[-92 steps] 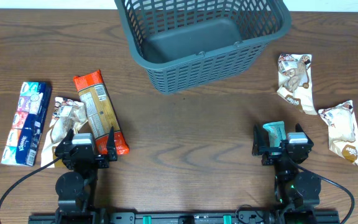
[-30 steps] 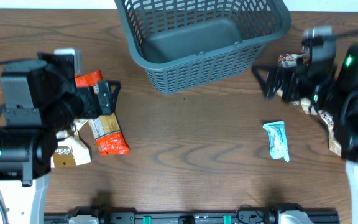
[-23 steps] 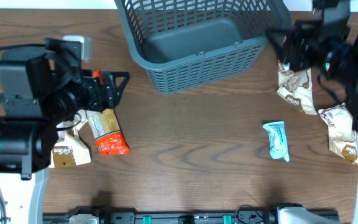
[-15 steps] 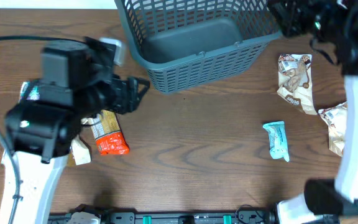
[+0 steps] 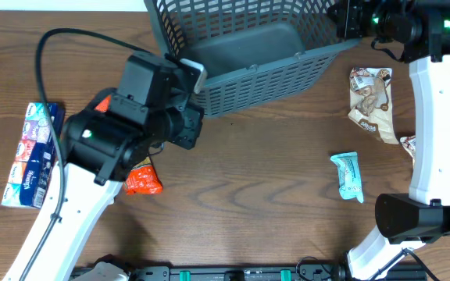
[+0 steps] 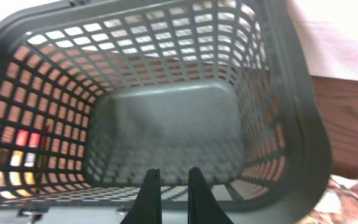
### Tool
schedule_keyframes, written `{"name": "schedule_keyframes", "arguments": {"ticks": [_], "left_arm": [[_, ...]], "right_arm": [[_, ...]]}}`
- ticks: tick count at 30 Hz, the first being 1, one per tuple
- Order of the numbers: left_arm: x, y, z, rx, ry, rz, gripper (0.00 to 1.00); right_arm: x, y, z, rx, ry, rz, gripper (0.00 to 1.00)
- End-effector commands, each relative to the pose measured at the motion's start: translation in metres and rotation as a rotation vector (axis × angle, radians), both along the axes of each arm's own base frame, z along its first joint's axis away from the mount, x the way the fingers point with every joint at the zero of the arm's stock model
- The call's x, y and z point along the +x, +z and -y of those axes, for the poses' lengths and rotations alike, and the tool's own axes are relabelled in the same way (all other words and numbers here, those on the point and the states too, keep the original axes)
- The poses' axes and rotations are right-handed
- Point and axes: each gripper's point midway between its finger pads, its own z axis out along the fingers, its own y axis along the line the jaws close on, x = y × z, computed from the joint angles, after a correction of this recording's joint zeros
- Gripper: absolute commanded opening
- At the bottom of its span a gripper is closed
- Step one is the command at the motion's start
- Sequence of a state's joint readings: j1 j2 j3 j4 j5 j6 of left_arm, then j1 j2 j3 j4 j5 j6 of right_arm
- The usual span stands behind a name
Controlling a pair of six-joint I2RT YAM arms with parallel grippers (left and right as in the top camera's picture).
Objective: Pack container
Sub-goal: 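Reach both grippers to the grey basket's near rim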
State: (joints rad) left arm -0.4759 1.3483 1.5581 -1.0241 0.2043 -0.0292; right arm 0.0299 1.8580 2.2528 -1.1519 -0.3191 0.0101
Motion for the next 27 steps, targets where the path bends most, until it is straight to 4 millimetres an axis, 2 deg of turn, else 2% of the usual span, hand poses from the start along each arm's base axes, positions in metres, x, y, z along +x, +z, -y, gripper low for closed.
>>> {"name": "schedule_keyframes", "arguments": {"ticks": [1,5,10,18,23,27], "left_arm": [[0.008,0.005,0.004,0.005,0.004,0.021,0.06],[0.018,-0.003,0.009,0.009,0.004,0.015,0.06],[0.028,-0.014,0.013,0.030,-0.005,0.003,0.06],[0.037,-0.030,0.016,0.059,-0.006,-0.024,0.06],[0.047,-0.032,0.013,0.086,0.008,0.005,0.06],[0.053,-0.029,0.012,0.089,0.021,0.031,0.06]], "right_arm": [[0.004,-0.003,0.013,-0.059,-0.040,-0.001,0.01],[0.006,-0.018,0.014,-0.068,-0.037,-0.048,0.01],[0.018,-0.047,0.013,-0.074,-0.034,-0.112,0.01],[0.032,-0.090,0.010,-0.088,-0.014,-0.199,0.01],[0.028,-0.112,0.005,-0.104,0.008,-0.271,0.01],[0.021,-0.119,-0.006,-0.142,0.044,-0.298,0.01]]}}
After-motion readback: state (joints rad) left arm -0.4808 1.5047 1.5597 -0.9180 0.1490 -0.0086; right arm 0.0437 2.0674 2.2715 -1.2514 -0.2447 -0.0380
